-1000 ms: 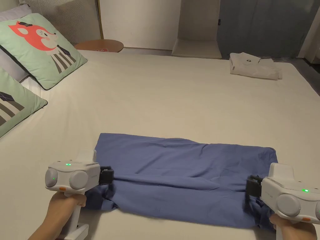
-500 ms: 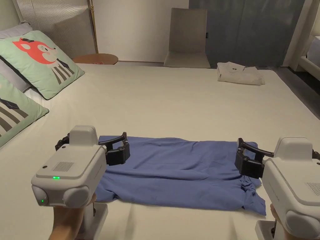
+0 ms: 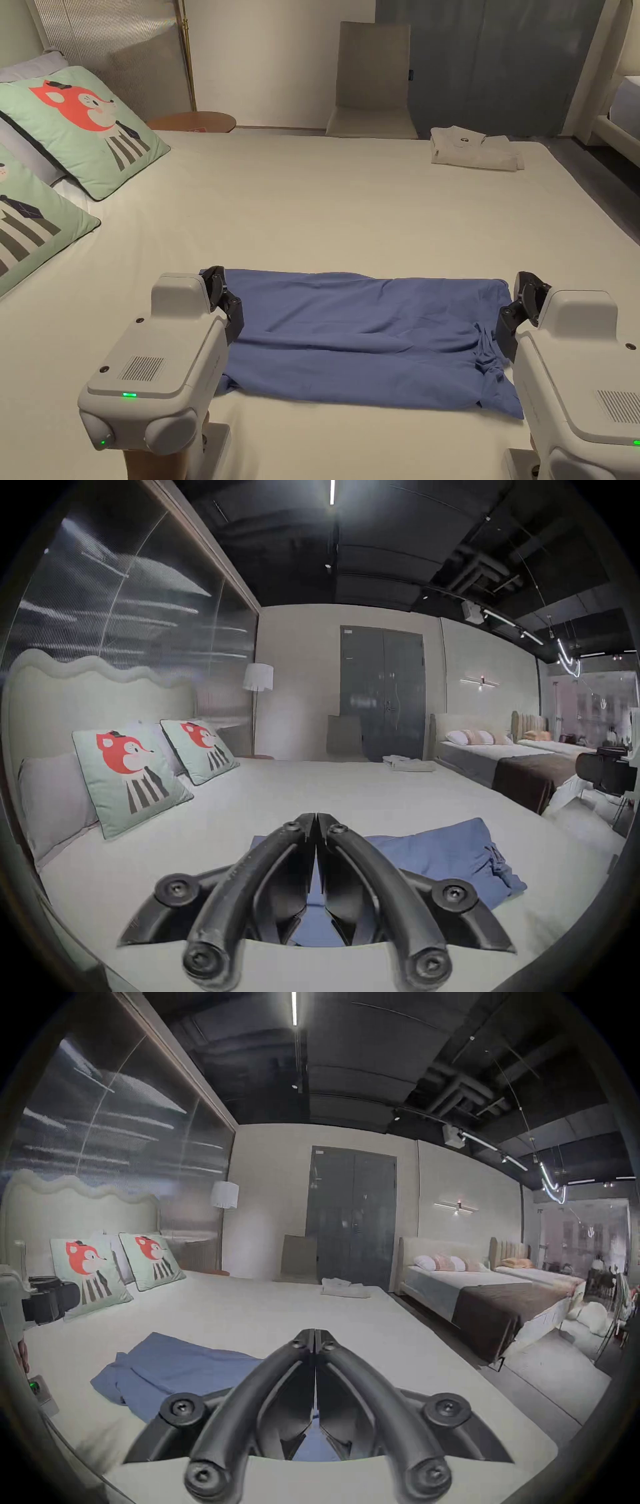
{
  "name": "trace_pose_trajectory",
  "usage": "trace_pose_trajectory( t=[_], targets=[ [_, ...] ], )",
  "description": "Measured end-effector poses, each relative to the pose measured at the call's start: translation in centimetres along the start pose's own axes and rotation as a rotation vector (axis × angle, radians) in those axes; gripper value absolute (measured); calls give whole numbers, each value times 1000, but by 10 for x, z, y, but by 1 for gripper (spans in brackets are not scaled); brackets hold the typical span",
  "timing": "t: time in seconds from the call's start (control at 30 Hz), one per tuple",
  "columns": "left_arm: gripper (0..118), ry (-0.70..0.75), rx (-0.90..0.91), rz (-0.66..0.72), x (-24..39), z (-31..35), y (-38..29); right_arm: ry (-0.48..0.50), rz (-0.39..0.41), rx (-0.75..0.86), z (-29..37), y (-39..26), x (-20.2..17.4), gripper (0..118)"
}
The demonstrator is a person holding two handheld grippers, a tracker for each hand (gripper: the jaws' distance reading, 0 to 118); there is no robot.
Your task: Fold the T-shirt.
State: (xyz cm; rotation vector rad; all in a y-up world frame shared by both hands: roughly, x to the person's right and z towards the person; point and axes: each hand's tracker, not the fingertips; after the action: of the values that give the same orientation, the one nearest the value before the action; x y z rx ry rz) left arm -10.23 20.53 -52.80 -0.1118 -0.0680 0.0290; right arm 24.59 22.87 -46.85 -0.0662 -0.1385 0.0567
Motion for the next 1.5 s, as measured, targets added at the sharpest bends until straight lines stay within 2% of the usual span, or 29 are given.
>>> trace_pose_trajectory(
  t=[0.13, 0.4, 0.43, 0.5, 0.53, 0.57, 0.63, 0.67, 0.7, 0.9, 0.97, 1.03, 1.07, 1.1, 1.13, 1.3, 1.33, 1.43, 1.47, 1.5],
  targets=[
    [0, 11, -71, -2, -8, -9, 1, -4, 2, -2, -4, 2, -2, 0],
    [1, 35, -368, 60, -55, -57, -22, 2, 10, -26, -10, 4, -10, 0],
    [7, 35, -418, 73, -63, -64, -27, 3, 12, -31, -12, 3, -11, 0],
    [32, 41, -509, 120, -79, -74, -35, 7, 14, -44, -25, -3, -12, 0],
    [38, 43, -550, 132, -86, -79, -39, 8, 14, -51, -28, -5, -13, 0],
    [38, 53, -579, 149, -93, -85, -45, 9, 14, -57, -31, -6, -13, 0],
    [75, 67, -642, 171, -104, -92, -54, 11, 16, -74, -35, -7, -15, 0],
    [85, 71, -665, 183, -109, -96, -60, 12, 15, -79, -38, -9, -15, 0],
    [90, 72, -698, 186, -113, -100, -66, 15, 12, -86, -41, -11, -16, 0],
    [87, 118, -805, 115, -115, -121, -102, 24, 18, -133, -57, -26, -17, 0],
    [70, 113, -826, 97, -110, -123, -112, 24, 18, -145, -60, -30, -16, 0],
    [47, 85, -846, 102, -109, -126, -121, 21, 17, -158, -61, -34, -14, 0],
    [43, 88, -819, 79, -103, -123, -121, 20, 17, -167, -62, -36, -12, 0],
    [27, 94, -784, 25, -99, -121, -119, 18, 17, -174, -62, -38, -11, 0],
    [4, 74, -785, 3, -96, -120, -117, 15, 17, -180, -63, -41, -9, 0],
    [4, 75, -730, 4, -99, -116, -102, -24, -31, -274, -64, -46, 6, 3],
    [4, 74, -725, 15, -101, -115, -98, -35, -50, -303, -66, -50, 12, 21],
    [4, 55, -698, 38, -105, -110, -86, -58, -88, -462, -86, -80, 32, 105],
    [4, 46, -696, 37, -106, -109, -83, -66, -98, -537, -94, -91, 38, 114],
    [4, 39, -689, 38, -107, -109, -81, -67, -104, -577, -99, -100, 42, 114]
  ],
)
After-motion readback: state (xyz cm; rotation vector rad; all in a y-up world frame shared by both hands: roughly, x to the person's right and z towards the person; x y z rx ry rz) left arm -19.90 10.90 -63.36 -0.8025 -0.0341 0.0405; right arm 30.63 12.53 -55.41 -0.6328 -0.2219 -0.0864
